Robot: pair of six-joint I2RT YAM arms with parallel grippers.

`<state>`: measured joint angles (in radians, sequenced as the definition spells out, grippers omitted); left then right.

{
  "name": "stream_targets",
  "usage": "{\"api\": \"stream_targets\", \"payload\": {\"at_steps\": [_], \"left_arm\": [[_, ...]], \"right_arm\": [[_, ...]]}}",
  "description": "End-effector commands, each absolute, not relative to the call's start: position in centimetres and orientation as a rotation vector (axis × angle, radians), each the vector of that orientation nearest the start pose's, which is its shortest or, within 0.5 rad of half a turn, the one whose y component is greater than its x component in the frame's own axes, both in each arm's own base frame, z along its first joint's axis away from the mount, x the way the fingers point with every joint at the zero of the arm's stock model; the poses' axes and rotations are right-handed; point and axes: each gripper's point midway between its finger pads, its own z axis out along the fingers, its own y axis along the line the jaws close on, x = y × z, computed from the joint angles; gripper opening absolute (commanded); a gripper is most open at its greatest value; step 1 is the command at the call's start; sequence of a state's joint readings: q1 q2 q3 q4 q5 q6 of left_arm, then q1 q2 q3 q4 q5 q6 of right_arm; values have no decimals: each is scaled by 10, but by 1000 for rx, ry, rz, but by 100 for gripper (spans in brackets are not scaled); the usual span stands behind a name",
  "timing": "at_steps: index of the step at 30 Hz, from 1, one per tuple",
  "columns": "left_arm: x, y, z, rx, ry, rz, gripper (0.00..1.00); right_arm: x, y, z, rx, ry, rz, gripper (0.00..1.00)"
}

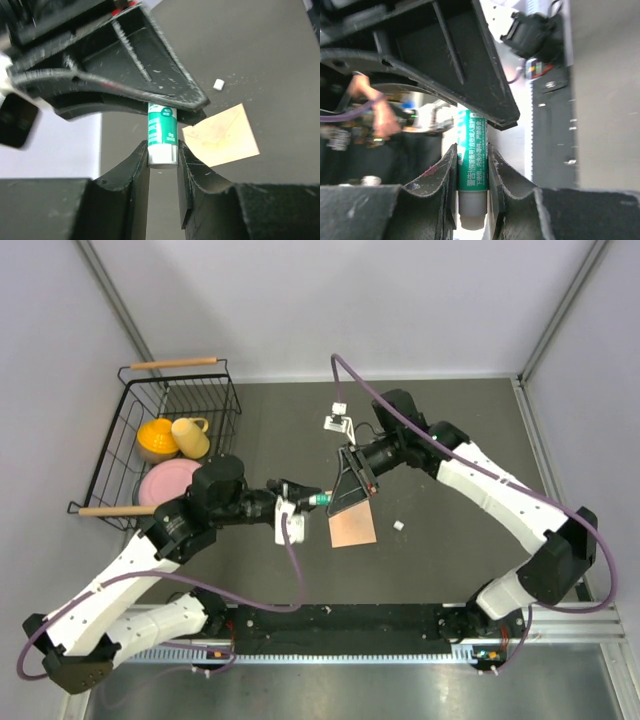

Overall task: Place the letter into the envelope and seal it
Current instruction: Screw the solid glue.

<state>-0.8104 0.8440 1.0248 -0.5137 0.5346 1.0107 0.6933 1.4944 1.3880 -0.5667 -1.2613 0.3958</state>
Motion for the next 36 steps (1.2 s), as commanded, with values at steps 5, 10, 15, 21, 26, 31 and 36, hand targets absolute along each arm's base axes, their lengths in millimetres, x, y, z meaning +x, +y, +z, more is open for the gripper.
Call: {"api": "stream_targets", "payload": {"at_steps": [5, 10, 15, 21, 26, 31, 36], "left_arm": [[129, -276, 336, 1332, 1498, -1360, 0], [147, -276, 354, 1129, 1560, -1680, 0], [145, -282, 348, 806, 1763, -1996, 0], [164, -255, 342, 634, 1744, -1943, 40], [172, -226, 374, 1078, 1355, -1231, 75], [157, -215, 345, 1422, 997, -630, 73], [153, -225, 328, 1647, 715, -246, 66]], "right_arm": [[175, 314, 325, -1616, 1368, 794, 0], [184, 305, 341, -1620, 1007, 342, 0], [195, 313, 372, -1445, 600, -80, 0], [190, 307, 360, -1510, 810, 84, 0], [173, 298, 330, -1589, 1096, 399, 0], [157, 308, 327, -1504, 1464, 947, 0], [142, 316, 330, -1425, 1637, 1277, 0]]}}
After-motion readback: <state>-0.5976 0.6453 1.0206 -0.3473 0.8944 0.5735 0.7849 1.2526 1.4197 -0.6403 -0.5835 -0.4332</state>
